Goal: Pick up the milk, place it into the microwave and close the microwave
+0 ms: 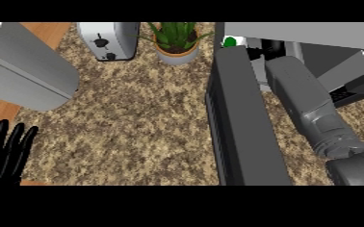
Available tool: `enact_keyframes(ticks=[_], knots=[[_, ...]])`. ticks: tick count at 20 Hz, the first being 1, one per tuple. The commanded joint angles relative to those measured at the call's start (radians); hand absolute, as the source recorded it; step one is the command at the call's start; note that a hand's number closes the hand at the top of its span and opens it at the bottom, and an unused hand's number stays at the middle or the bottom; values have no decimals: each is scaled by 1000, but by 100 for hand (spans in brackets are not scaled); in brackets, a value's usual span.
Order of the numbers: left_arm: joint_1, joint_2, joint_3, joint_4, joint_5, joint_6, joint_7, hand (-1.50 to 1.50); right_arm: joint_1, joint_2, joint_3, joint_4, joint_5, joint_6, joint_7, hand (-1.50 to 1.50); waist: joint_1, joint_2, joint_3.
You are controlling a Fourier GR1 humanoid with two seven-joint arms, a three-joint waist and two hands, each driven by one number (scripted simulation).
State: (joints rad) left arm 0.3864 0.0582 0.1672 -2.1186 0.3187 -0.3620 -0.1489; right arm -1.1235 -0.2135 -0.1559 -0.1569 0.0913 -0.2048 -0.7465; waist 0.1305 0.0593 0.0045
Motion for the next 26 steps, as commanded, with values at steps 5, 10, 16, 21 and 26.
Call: enact_keyframes(ticks=[5,10,16,21,26], knots=[[-32,12,-20,1,-50,5,11,-150,-47,-18,-49,33,-18,-252,50,150,39,20,0],[-53,12,-40,-4,-89,13,13,-150,-66,-20,35,62,81,-409,52,-150,59,24,-2],[-82,17,-41,20,-110,20,18,-150,-72,-17,48,83,103,-470,56,-150,71,36,-1],[-93,7,-74,12,-126,22,29,-150,-73,31,6,107,59,-329,101,-150,68,31,4],[-94,-12,-118,10,-166,31,34,-150,-69,8,-8,108,51,-220,84,-150,53,27,5]])
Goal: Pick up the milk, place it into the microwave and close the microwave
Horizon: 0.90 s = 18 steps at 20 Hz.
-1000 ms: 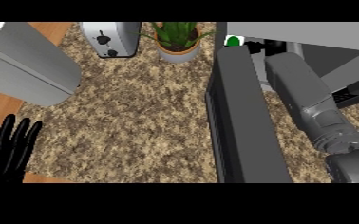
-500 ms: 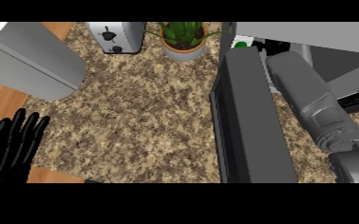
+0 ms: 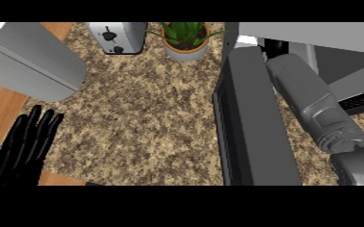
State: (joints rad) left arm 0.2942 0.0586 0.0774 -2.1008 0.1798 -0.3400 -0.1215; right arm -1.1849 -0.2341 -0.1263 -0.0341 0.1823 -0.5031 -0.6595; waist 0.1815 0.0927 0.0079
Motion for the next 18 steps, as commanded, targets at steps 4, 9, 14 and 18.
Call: enact_keyframes(ticks=[4,9,14,18], knots=[[-5,-9,-26,1,-24,4,5,-150,6,44,-48,-8,-45,59,5,-150,8,-5,0],[-30,-37,-62,4,-71,37,14,-150,15,35,-51,-10,-41,87,-4,-150,-14,-9,0],[-22,-37,-72,2,-81,36,21,-150,45,2,-62,-19,-50,123,-32,-150,-28,-17,0],[-22,-50,-102,8,-98,32,1,-150,74,14,-69,-23,-55,153,-63,-150,-31,-19,-1]])
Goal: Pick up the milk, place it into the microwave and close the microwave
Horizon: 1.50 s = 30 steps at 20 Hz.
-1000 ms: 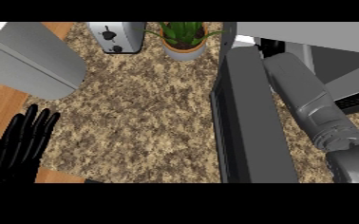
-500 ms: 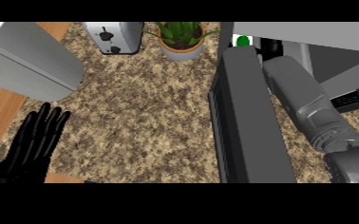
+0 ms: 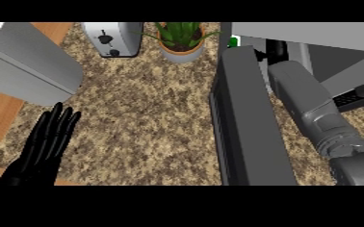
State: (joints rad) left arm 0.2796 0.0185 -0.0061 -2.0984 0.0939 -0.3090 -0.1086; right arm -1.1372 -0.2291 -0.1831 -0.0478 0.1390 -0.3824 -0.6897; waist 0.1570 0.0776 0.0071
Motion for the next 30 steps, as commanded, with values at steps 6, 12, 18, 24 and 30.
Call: enact_keyframes(ticks=[6,12,18,24,30], knots=[[-1,-18,-57,-9,-42,37,8,-150,42,-2,-26,-13,-25,122,-46,-150,-19,-15,0],[-1,-18,-109,4,-54,52,7,-150,76,-8,-45,-13,-43,171,-63,-150,-41,-26,-1],[-77,-8,-64,81,-34,32,18,-150,134,17,-51,-27,-50,273,-139,-150,-70,-33,-3],[-61,-3,-126,157,-46,-16,-1,-150,205,22,-62,-34,-64,401,-199,-150,-94,-47,-4],[-197,5,-185,245,-109,-40,38,150,287,38,-71,-56,-75,448,-278,-150,-129,-56,-4]])
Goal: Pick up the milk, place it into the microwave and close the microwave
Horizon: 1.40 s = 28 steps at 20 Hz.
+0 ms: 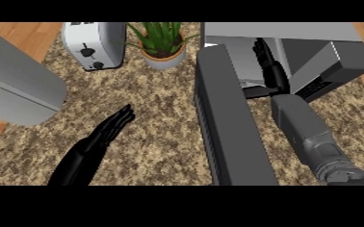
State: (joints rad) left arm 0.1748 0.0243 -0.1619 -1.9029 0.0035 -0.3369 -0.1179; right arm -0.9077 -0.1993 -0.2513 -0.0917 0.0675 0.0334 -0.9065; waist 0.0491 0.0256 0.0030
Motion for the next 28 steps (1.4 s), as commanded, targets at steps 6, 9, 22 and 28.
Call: enact_keyframes(ticks=[6,9,22,28], knots=[[-108,-2,-90,157,-127,-16,-35,150,145,-6,23,-56,11,101,-90,-150,-37,-18,-2],[-147,-23,-135,218,-119,42,-4,150,229,-3,38,-93,15,141,-149,-150,-51,-23,-3],[-346,-24,-302,595,-198,103,-69,150,485,-72,105,-439,-14,244,-62,-150,-91,-32,-5],[-348,-24,-450,653,-168,138,-119,150,623,-123,98,-727,-103,303,79,-150,-94,-35,-6]])
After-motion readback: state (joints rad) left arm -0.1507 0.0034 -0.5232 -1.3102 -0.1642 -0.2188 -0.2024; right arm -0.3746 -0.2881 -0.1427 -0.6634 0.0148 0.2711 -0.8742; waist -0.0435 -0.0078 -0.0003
